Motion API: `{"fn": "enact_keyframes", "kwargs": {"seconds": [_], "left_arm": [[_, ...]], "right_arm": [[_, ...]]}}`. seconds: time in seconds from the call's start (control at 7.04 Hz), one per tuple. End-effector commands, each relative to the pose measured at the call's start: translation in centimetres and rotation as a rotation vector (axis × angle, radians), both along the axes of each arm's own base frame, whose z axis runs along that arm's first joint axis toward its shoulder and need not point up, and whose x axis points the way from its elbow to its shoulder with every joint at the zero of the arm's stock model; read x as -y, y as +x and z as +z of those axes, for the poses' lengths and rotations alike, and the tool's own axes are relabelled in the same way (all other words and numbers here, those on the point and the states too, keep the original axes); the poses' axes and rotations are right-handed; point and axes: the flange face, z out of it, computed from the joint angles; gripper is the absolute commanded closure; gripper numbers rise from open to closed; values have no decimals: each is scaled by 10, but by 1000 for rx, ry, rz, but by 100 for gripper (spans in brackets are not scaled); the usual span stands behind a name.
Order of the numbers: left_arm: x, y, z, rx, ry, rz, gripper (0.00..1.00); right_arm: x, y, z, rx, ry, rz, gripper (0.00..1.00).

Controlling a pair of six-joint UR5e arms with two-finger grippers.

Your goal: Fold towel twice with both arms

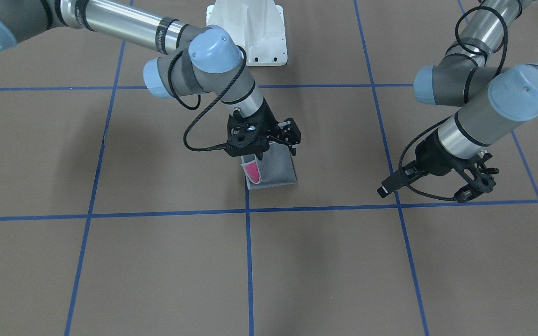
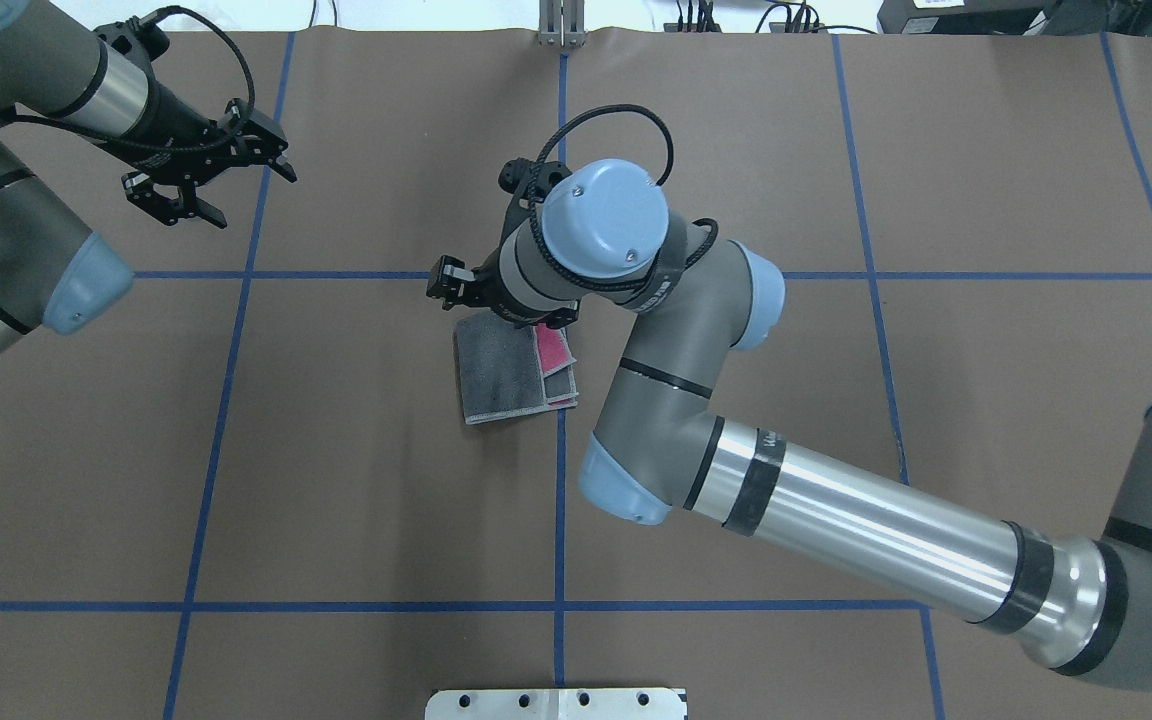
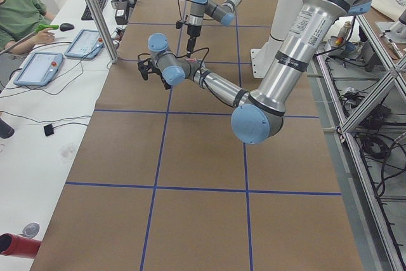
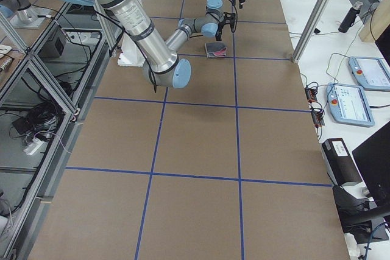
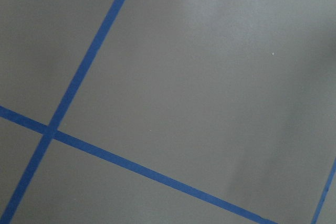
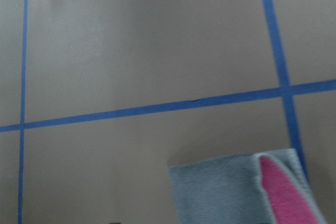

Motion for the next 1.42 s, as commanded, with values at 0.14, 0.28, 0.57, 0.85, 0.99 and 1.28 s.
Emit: {"fn": "enact_keyframes", "kwargs": {"seconds": [0.14, 0.28, 0.57, 0.85, 0.99, 1.28], "left_arm": [[1, -8, 5, 3, -1, -9, 0], [1, -8, 6, 4, -2, -9, 0], [1, -8, 6, 3, -4, -10, 0], [1, -8, 6, 3, -4, -10, 0], [1, -8, 6, 3, -4, -8, 0], [1, -7, 7, 5, -6, -10, 0]], "right_arm": [[6, -42, 32, -37, 21, 24, 100], [9, -44, 37, -44, 21, 31, 100], [17, -39, 41, -51, 18, 43, 100], [29, -35, 52, -70, 9, 57, 100], [32, -33, 59, -77, 5, 62, 100], [32, -32, 71, -90, 0, 60, 100]]}}
